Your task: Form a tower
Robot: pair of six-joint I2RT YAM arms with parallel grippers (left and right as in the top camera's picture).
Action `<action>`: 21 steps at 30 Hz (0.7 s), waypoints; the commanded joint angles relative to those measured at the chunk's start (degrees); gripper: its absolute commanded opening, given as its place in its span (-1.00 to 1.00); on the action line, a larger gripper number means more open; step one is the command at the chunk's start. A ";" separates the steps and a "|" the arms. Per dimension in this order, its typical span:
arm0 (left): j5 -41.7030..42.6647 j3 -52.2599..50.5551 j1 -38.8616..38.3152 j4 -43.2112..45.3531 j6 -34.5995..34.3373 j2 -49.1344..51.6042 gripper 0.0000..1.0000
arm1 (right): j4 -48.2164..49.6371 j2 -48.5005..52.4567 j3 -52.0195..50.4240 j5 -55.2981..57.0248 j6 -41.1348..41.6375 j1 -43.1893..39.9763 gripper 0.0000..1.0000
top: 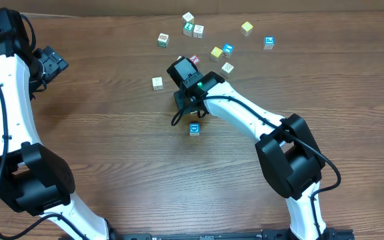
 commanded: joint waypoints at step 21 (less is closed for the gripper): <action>-0.31 0.04 -0.13 0.07 0.28 -0.13 0.99 | 4.20 0.46 -5.01 1.16 3.19 -0.04 -0.14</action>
